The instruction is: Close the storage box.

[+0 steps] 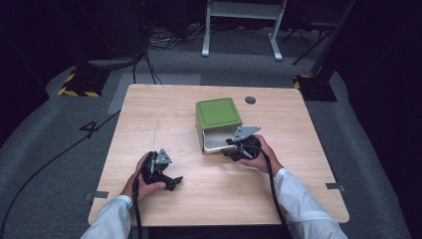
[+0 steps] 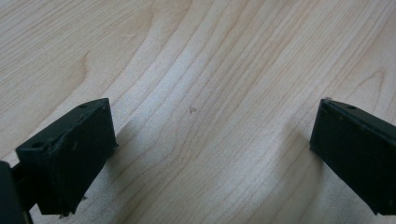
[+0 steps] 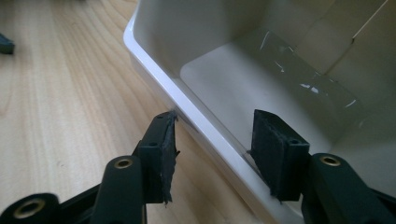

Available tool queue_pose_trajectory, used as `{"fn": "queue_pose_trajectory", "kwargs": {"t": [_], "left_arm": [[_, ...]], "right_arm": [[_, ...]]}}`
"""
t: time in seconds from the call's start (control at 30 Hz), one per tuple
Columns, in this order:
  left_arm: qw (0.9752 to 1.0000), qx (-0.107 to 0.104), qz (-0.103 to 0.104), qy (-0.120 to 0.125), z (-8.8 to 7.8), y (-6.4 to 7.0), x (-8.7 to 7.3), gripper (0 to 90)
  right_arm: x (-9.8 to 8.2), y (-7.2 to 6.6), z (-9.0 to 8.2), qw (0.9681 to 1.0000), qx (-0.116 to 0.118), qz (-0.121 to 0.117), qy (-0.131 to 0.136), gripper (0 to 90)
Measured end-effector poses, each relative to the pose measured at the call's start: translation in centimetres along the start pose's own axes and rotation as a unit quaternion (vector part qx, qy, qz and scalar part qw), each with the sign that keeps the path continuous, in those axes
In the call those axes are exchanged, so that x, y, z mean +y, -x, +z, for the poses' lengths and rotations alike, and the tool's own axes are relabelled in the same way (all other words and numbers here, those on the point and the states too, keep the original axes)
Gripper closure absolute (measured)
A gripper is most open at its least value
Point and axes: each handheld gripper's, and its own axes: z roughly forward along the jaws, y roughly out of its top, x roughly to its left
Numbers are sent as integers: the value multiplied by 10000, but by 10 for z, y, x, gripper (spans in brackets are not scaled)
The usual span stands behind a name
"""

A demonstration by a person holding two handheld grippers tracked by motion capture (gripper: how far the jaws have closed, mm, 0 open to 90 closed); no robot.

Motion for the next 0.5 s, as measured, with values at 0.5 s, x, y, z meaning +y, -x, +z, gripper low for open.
{"fn": "queue_pose_trajectory", "kwargs": {"t": [0.5], "left_arm": [[10000,-2,0,-1,0,0,0,4]], "right_arm": [[2,4,-2,9993,-193,290,101,433]]}}
